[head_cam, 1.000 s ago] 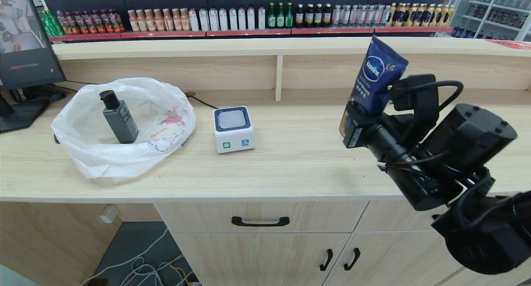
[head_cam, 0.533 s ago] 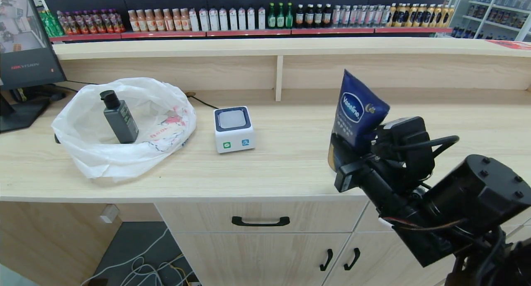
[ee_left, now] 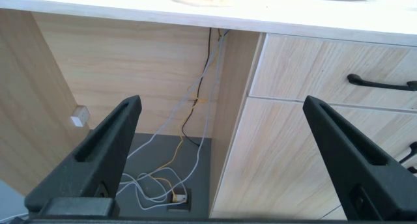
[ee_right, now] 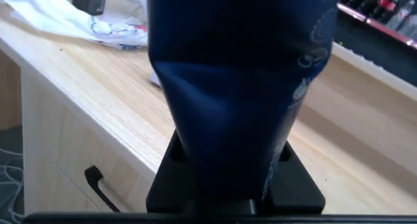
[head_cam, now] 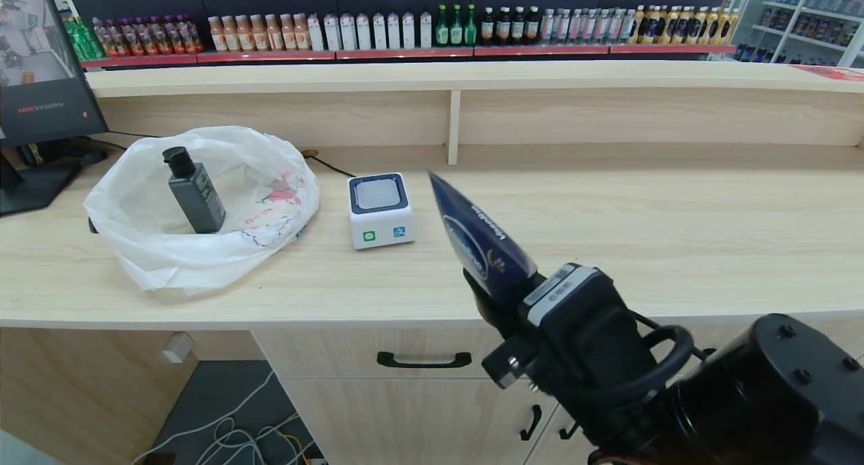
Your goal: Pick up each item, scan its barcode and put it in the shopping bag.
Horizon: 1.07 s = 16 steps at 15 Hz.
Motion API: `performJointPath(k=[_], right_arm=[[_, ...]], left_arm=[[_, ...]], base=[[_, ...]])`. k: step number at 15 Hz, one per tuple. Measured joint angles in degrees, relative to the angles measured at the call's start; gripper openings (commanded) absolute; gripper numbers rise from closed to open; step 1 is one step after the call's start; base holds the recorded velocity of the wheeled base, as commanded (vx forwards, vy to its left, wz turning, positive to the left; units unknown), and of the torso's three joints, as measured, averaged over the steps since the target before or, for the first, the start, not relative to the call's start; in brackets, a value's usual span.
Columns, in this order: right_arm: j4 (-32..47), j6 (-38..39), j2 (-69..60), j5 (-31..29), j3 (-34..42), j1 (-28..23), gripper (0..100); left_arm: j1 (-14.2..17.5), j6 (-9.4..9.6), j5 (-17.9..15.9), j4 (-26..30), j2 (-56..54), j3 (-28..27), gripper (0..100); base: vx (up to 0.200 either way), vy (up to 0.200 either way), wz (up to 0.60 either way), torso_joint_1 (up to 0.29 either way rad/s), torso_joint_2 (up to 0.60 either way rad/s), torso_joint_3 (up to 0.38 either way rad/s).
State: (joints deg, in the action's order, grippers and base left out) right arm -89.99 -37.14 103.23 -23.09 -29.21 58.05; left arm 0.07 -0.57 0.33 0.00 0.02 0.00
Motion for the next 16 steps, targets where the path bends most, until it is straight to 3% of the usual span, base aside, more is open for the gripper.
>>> performJointPath(k=[7,16], right_arm=[[0.05,-18.49,0.46,2.1,-4.33,8.86,0],[0.07,-30.87,-0.28,5.3,-5.24,9.91,0]], left_arm=[[0.0,-0.02,-0.01,0.0,0.0,0.0,100],[0.0,0.0,0.0,0.0,0.0,0.0,100]], base=[[0.0,0.0,0.0,0.0,0.0,0.0],[0.0,0.0,0.0,0.0,0.0,0.0]])
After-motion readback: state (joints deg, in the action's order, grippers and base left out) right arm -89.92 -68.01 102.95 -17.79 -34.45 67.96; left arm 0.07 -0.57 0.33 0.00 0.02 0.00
